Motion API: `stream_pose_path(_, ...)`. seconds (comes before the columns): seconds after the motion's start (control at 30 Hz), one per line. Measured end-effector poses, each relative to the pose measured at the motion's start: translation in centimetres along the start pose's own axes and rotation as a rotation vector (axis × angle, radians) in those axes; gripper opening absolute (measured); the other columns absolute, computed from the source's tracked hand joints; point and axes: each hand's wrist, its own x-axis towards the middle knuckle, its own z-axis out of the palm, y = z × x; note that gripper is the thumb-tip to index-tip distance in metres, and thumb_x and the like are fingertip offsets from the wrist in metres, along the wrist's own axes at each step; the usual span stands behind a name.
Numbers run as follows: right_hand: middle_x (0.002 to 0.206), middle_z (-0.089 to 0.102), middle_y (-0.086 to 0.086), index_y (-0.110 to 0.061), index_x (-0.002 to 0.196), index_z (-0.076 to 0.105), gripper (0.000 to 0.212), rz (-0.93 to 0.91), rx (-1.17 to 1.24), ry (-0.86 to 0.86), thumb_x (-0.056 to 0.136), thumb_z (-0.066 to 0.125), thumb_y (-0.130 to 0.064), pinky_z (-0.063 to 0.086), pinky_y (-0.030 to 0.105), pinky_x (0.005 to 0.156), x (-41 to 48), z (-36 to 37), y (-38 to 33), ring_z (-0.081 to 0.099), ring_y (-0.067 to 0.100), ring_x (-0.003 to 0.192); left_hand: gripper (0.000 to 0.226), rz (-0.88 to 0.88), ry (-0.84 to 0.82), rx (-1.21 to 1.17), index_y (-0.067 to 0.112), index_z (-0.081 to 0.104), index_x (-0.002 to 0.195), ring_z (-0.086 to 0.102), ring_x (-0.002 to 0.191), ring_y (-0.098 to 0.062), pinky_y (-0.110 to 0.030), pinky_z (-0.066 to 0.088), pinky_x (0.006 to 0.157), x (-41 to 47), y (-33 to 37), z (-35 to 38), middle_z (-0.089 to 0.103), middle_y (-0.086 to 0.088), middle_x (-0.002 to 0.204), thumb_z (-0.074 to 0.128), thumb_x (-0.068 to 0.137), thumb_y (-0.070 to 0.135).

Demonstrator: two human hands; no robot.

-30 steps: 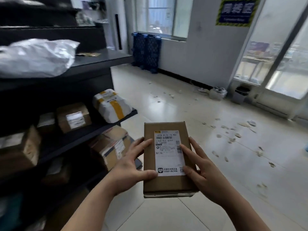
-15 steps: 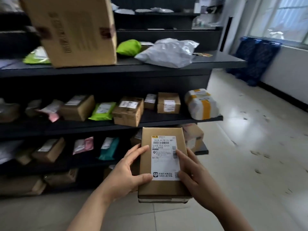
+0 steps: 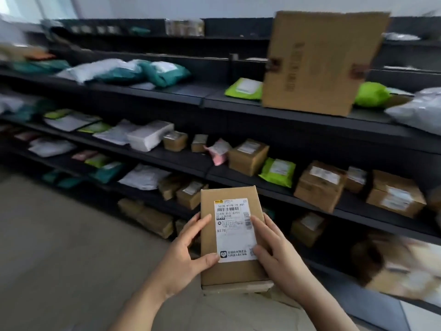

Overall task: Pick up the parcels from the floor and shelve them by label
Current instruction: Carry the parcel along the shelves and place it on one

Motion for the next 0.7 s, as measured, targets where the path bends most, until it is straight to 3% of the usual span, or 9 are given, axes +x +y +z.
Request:
stream_pose_path(0.13,0.141,0.006,-0.037,-0.049,0.136,0.022,0.062,-0.1,0.033,-0.09,0.093,0.048,-0.012,0.008,-0.011,0.088,5.3,7.0,-5.3,0.005,-0.025,0.128,0.078,-0.014,0.116,0.002,0.061,0.041,0.129,0.024,0.138,0.009,-0.037,0.025,0.118,-1.2,-2.0,-9.4,0.018,0.038,0.148,0.082,0.068,0.036)
stream_pose_path(0.2,0.143,0.007,-0.036,-0.05,0.137,0.023,0.061,-0.149,0.051,-0.132,0.093,0.049,-0.015,0.01,-0.009,0.091,7.6,10.3,-7.4,0.005,-0.027,0.127,0.073,-0.013,0.191,-0.003,0.061,0.041,0.13,0.026,0.136,0.013,-0.03,0.03,0.115,-1.9,-3.0,-13.4,0.019,0.042,0.146,0.079,0.072,0.036)
stream_pose_path(0.27,0.149,0.008,-0.033,-0.051,0.138,0.025,0.059,-0.177,0.091,-0.198,0.094,0.048,-0.02,0.016,0.005,0.101,9.7,14.0,-9.2,0.006,-0.021,0.133,0.068,-0.011,0.286,0.024,0.058,0.039,0.133,0.023,0.134,0.016,-0.012,0.035,0.105,-3.1,-3.7,-17.0,0.018,0.042,0.145,0.072,0.077,0.037)
stream_pose_path(0.33,0.154,0.004,-0.026,-0.048,0.142,0.023,0.058,-0.204,0.106,-0.25,0.095,0.046,-0.023,0.018,0.017,0.106,11.4,17.2,-10.8,0.002,-0.01,0.14,0.063,-0.027,0.366,0.067,0.051,0.035,0.138,0.018,0.134,0.02,-0.004,0.03,0.101,-4.0,-4.5,-19.8,0.016,0.038,0.148,0.064,0.085,0.033)
stream_pose_path(0.4,0.155,0.001,-0.022,-0.043,0.145,0.019,0.057,-0.253,0.099,-0.314,0.097,0.043,-0.023,0.011,0.012,0.106,13.1,20.8,-12.5,-0.007,-0.01,0.14,0.058,-0.037,0.443,0.131,0.046,0.031,0.142,0.01,0.133,0.025,-0.008,0.018,0.11,-5.0,-5.6,-22.6,0.011,0.036,0.15,0.056,0.092,0.031)
stream_pose_path(0.53,0.154,-0.01,-0.019,-0.035,0.148,0.014,0.055,-0.303,0.119,-0.393,0.1,0.037,-0.024,0.002,-0.009,0.092,15.5,25.8,-15.1,-0.014,-0.015,0.136,0.055,-0.099,0.54,0.217,0.046,0.022,0.144,0.003,0.122,0.037,0.004,0.011,0.102,-6.0,-7.3,-26.2,0.001,0.042,0.143,0.045,0.098,0.028)
stream_pose_path(0.7,0.156,-0.008,-0.015,-0.032,0.148,0.017,0.053,-0.379,0.145,-0.492,0.1,0.037,-0.021,0.0,-0.009,0.094,20.0,31.9,-17.9,-0.013,-0.024,0.13,0.055,-0.172,0.694,0.28,0.047,0.017,0.144,0.002,0.117,0.041,0.012,0.012,0.089,-6.4,-9.5,-31.1,-0.001,0.031,0.153,0.043,0.099,0.028)
